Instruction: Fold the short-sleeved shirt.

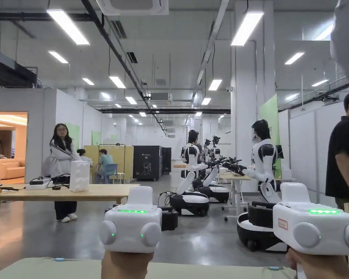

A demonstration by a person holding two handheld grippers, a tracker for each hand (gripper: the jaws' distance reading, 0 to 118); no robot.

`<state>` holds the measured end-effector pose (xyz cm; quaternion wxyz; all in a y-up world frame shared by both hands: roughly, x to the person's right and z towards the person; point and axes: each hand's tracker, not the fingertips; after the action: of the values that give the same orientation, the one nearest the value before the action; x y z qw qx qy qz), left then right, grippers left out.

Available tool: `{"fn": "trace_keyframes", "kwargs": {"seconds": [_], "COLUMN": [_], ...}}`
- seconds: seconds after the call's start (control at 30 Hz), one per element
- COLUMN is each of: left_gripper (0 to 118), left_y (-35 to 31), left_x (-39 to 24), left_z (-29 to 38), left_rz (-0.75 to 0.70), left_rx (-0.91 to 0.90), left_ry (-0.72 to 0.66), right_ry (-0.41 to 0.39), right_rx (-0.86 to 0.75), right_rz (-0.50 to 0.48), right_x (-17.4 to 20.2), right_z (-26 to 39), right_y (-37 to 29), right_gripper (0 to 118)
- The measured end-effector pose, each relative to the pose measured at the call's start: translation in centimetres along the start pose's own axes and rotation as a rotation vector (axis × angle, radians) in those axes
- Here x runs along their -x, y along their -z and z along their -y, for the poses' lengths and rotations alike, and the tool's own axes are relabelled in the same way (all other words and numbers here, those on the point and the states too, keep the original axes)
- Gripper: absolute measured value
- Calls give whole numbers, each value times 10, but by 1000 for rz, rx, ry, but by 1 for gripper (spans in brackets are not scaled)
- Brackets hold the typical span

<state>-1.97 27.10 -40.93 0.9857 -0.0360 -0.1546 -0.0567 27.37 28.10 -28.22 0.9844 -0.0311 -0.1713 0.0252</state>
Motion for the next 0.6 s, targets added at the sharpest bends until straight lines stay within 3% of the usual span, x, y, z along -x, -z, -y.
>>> {"fn": "trace_keyframes", "kwargs": {"seconds": [0.03,0.07,0.1,0.13,0.17,0.2,0.23,0.27,0.3,0.33,0.37,0.47,0.5,0.53,0.57,0.6], "left_gripper": [118,118,118,118,118,118,118,118,118,118,118,118,118,118,118,118], "left_y": [3,4,4,3,-2,-5,-10,-14,-14,-14,-14,-10,-5,4,15,19], "left_x": [-6,-17,-28,-32,-29,-13,-4,-6,-11,-23,-33,-22,-15,-8,-3,-3], "left_z": [-5,-6,3,28,47,60,64,62,60,52,40,3,3,12,21,27], "left_rz": [-46,-113,-223,-335,-384,-304,-211,-166,-141,-157,-139,38,65,22,-71,-115], "left_rx": [11,-18,-99,-299,-484,-605,-655,-620,-477,-375,-274,-35,13,62,112,161], "left_ry": [215,572,976,1491,1914,2213,2395,2393,2175,1899,1569,532,288,7,-161,-265], "right_ry": [-176,-476,-870,-1328,-1832,-2266,-2563,-2714,-2632,-2396,-2106,-935,-611,-215,46,197], "right_rx": [22,49,37,-31,-123,-198,-231,-259,-245,-176,-106,26,52,111,110,78], "right_rz": [53,159,261,347,392,375,292,259,294,282,259,76,15,-98,-149,-138], "right_x": [7,22,40,53,52,40,27,20,28,40,53,66,60,46,36,31], "right_z": [-5,-9,-3,16,42,60,62,66,62,56,49,8,0,-4,1,10], "right_y": [2,6,10,14,15,13,8,5,7,7,8,4,5,11,14,16], "right_gripper": [118,118,118,118,118,118,118,118,118,118,118,118,118,118,118,118]}}
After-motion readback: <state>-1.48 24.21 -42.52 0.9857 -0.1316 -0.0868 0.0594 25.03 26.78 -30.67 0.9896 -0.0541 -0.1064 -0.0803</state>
